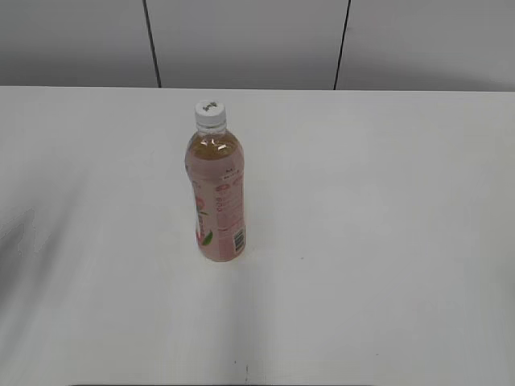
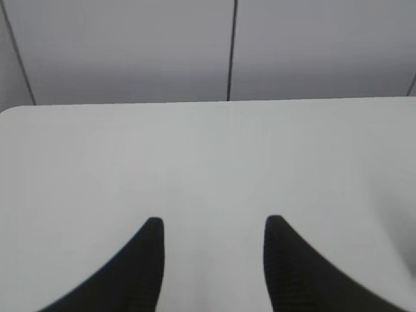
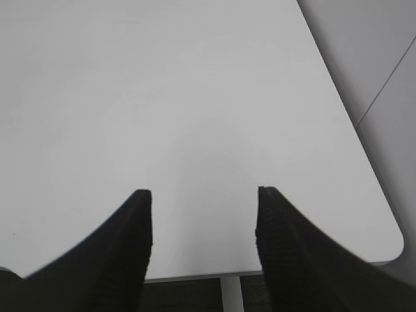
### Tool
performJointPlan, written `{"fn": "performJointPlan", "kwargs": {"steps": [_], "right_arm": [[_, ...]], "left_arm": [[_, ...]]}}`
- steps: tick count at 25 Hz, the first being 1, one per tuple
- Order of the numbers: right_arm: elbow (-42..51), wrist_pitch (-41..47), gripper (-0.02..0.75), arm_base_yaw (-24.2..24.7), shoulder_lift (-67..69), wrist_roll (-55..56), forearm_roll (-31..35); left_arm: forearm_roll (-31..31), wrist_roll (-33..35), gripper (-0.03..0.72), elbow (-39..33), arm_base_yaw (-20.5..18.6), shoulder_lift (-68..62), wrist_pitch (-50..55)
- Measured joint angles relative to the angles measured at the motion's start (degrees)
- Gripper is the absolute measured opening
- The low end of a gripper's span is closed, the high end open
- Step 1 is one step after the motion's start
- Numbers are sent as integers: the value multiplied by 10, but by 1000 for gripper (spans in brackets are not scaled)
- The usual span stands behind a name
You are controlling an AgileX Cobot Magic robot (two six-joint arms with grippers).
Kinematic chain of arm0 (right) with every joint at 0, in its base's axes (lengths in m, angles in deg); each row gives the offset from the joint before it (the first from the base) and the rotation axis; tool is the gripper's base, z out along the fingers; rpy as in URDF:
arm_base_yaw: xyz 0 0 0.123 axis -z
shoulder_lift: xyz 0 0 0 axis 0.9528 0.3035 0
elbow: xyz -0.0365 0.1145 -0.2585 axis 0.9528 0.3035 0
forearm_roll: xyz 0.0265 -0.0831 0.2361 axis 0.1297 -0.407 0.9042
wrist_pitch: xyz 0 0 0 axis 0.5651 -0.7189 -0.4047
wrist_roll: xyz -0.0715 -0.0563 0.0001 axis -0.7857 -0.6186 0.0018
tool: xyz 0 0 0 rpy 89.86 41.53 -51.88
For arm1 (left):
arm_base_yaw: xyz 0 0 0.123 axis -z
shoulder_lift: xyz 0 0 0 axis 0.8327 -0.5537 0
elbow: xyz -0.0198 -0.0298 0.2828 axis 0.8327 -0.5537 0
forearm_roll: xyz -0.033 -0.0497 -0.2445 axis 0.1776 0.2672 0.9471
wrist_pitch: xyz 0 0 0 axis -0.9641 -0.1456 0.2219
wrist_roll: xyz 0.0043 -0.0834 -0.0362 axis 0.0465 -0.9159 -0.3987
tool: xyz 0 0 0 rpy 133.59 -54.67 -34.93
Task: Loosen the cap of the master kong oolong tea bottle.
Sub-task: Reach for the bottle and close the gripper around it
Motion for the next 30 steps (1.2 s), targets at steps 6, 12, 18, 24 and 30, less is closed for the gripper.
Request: {"fn": "performJointPlan", "kwargs": {"steps": [6,12,18,24,30], "right_arm": [[0,0,396,0,0,0,0],[0,0,396,0,0,0,0],[0,0,396,0,0,0,0],[0,0,396,0,0,0,0],[0,0,396,0,0,0,0]], "left_arm": [[-141,-49,310,0,42,-133,-192],[-263,-75,347,0,43,-276,-375],[-357,-75,436,0,44,-401,-482],[-412,-78,530,21,46,-484,-484],[-434,-79,546,45,46,-493,-488]]}}
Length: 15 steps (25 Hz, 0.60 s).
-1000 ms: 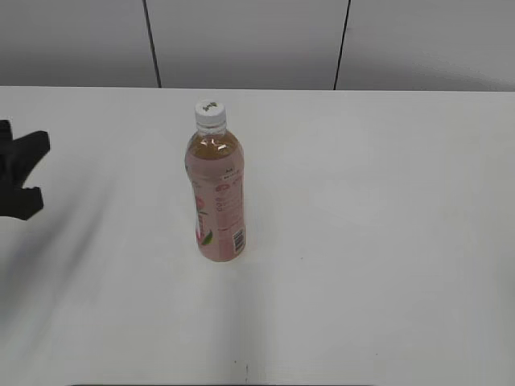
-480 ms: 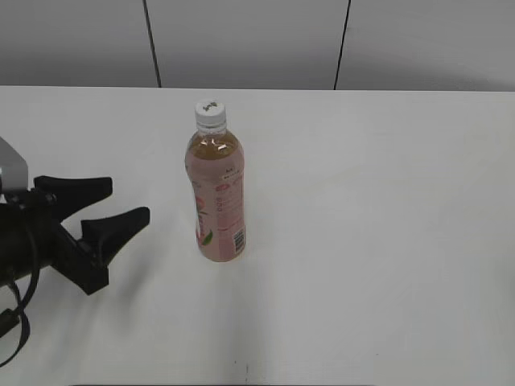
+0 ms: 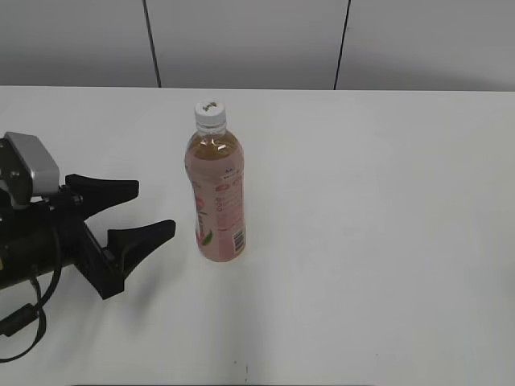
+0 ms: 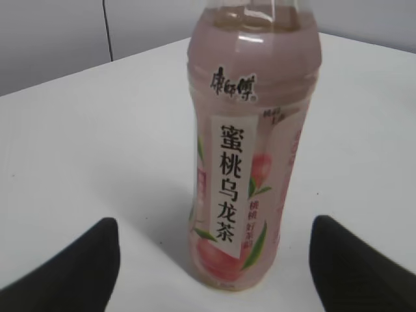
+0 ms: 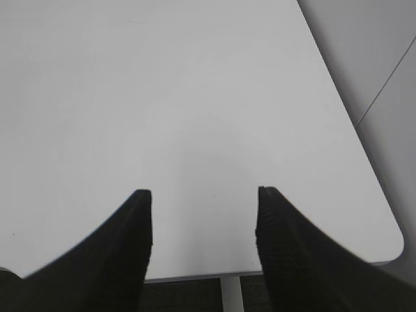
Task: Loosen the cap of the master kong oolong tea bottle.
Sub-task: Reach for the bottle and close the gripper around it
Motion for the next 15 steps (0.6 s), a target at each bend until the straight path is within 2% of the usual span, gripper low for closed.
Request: {"fn": "performJointPlan", "kwargs": {"steps": [4,9,15], "right_arm": [[0,0,396,0,0,0,0],[0,0,396,0,0,0,0],[0,0,396,0,0,0,0]], "left_arm": [[-12,0,546,19,13,-3,0],[-14,-1,550,48,59,-32,-2],[51,-1,552,57,92,-53,-2]]}}
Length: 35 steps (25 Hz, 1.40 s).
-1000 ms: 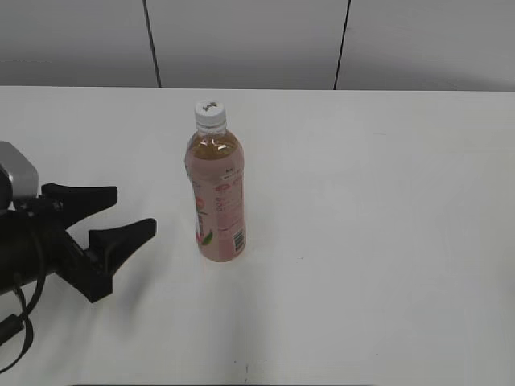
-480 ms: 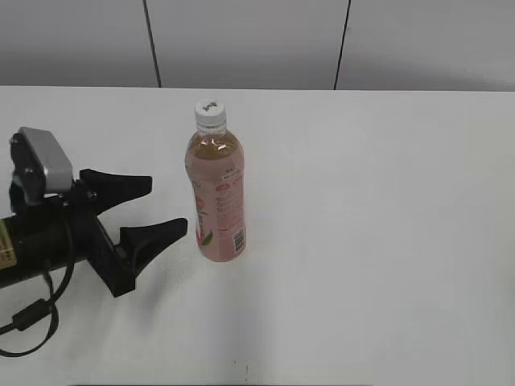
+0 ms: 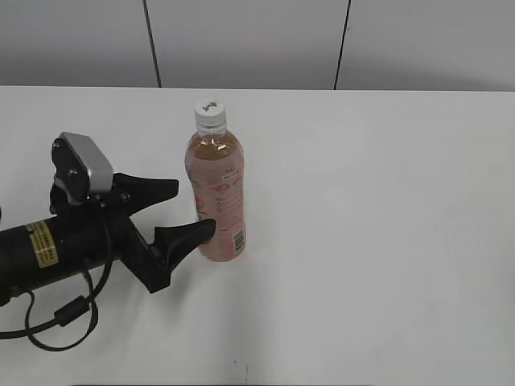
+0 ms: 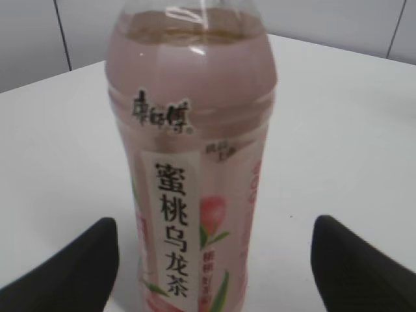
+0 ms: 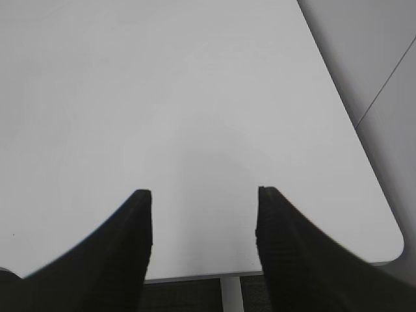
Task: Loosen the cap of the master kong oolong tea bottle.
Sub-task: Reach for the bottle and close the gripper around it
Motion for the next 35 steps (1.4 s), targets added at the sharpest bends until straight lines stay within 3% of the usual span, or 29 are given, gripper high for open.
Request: {"fn": "performJointPlan", "kwargs": {"steps": [8,14,22,35], "right_arm": [[0,0,396,0,0,0,0],[0,0,396,0,0,0,0],[0,-1,396,0,0,0,0],[0,-3,396,0,0,0,0]], "left_arm": [[45,-1,552,23,14,-22,-1],[77,-1,560,32,48,-28,0],[110,-1,588,32,52,-28,0],[89,-36,588,78,52,-47,-1]]}}
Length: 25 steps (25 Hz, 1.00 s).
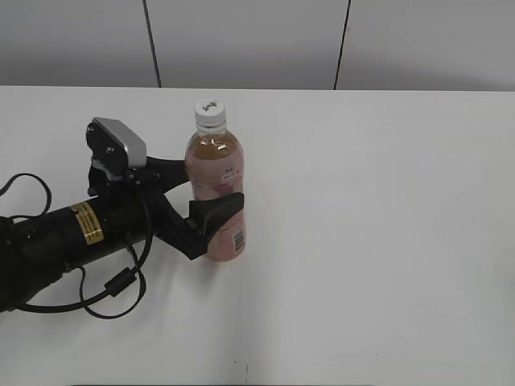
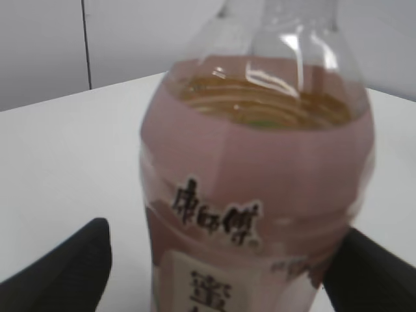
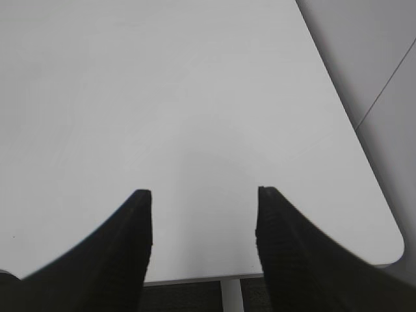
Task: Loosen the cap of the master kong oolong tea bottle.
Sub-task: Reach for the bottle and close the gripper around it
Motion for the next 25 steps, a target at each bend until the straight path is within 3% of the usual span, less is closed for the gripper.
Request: {"fn": "performJointPlan", "kwargs": {"steps": [10,16,25], "right_arm": [[0,-1,396,0,0,0,0],[0,-1,396,0,0,0,0],[0,-1,396,0,0,0,0]], "left_arm": [[-9,-7,577,44,11,-37,1],[-8,-5,396,51,16,-39,1],[-7,-4,389,51,16,-39,2]]}}
